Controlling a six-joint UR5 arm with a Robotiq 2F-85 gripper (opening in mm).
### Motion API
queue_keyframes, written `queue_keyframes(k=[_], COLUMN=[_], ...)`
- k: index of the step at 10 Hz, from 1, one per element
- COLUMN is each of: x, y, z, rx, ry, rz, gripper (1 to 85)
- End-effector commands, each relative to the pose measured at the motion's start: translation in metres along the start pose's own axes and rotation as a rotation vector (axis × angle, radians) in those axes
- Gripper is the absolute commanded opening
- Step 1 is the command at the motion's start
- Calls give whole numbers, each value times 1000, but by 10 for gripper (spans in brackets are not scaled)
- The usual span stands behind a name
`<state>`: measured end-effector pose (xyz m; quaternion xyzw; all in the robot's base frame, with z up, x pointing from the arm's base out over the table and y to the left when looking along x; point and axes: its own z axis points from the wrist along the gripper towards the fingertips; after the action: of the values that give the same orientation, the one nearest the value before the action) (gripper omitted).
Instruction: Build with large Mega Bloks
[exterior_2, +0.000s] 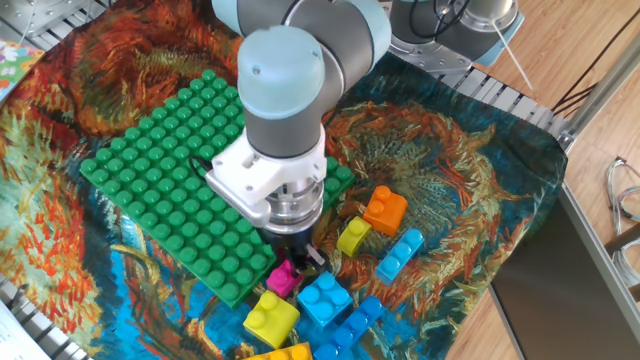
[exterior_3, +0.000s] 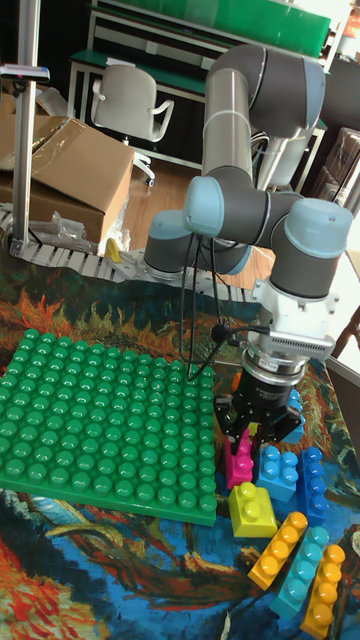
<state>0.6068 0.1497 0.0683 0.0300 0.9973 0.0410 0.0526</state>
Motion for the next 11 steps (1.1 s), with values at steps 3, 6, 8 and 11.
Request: queue_keyframes(k=[3, 6, 8, 11], x=[-2, 0, 0, 4], y=[-10, -16, -19, -31], z=[-32, -32, -32, -35], rx=[-26, -1, 8, 16], ry=[6, 12, 14, 31], rz=[-46, 1, -6, -77], gripper=[13, 13, 13, 13])
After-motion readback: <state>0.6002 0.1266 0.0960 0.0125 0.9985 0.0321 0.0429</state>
